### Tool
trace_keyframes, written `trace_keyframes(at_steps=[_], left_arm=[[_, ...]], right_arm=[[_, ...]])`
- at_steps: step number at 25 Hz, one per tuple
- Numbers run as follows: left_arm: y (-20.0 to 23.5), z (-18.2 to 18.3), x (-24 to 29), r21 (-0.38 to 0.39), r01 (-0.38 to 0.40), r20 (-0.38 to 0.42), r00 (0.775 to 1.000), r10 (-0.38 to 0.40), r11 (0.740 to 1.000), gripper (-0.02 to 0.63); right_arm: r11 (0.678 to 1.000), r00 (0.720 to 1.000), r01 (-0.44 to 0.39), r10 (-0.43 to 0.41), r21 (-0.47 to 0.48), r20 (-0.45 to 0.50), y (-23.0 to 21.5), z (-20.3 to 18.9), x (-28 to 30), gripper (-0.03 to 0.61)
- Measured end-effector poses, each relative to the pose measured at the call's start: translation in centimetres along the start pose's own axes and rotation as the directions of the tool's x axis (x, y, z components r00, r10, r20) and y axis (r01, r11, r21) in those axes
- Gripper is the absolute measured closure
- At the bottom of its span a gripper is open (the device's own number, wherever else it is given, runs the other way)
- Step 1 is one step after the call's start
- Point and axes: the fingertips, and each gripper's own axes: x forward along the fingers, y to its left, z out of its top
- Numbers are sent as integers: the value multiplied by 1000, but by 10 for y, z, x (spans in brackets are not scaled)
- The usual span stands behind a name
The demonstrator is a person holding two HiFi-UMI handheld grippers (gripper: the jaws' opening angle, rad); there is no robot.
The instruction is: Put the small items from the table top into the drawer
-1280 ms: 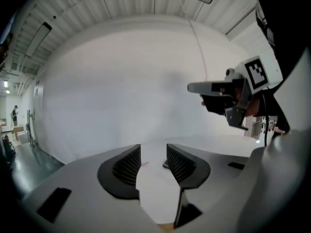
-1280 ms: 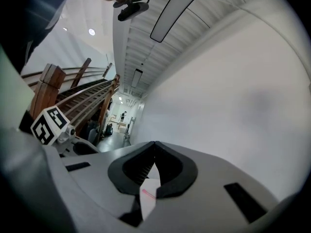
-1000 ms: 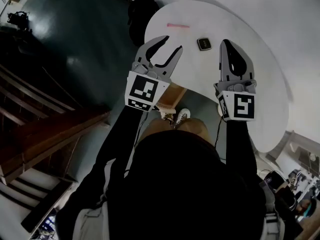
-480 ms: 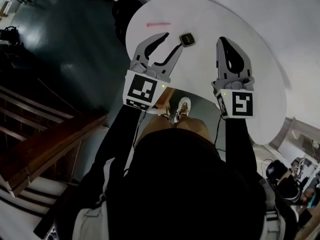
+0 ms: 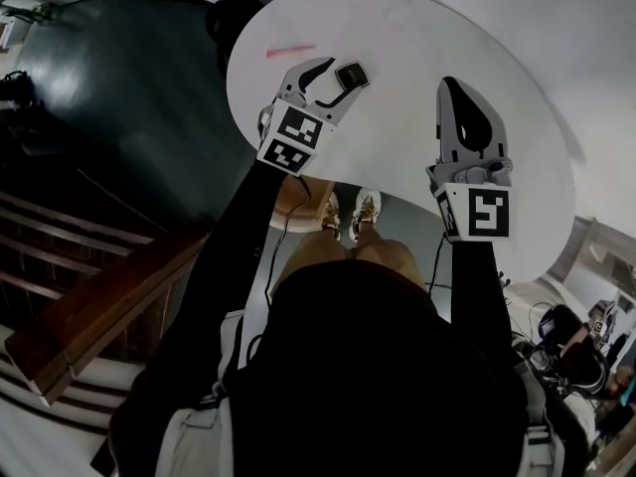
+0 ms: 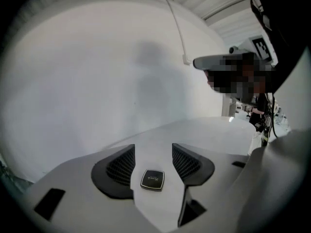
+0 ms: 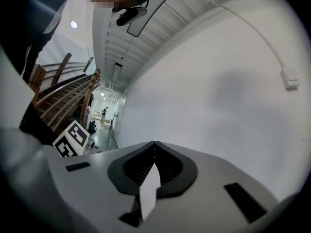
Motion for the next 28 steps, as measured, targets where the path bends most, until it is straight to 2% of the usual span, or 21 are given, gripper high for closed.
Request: trace_keyframes(at_steps=[2,5,12,16,20,21,24,28], left_arm=[[-6,-21,27,9,45,-74,996,-44,999,342],[-12,-48,56,-23,110,-162,980,-113,994,309],[-10,-89,100,13,204,-342,921,-187,979,285],[-7,-111,115,27,267,-426,875,-230,963,278],[-12,-136,124,8,341,-508,811,-289,940,270],[-13,-141,125,-1,353,-516,801,-303,936,267],[-9,-143,126,-34,351,-488,811,-322,936,273],[-10,-140,121,-50,317,-491,818,-300,947,278]], right_arm=[[1000,1000,18,-18,10,-19,-13,-9,-6,552],[999,998,42,-41,21,-38,-29,-18,-12,552],[998,995,59,-56,33,-81,-52,-38,-18,552],[998,993,62,-59,23,-99,-59,-45,-21,552],[996,991,86,-82,33,-106,-66,-46,-22,552],[995,990,90,-86,34,-108,-66,-47,-23,552],[994,988,102,-97,38,-121,-69,-51,-25,552],[993,984,109,-103,33,-146,-70,-58,-28,552]])
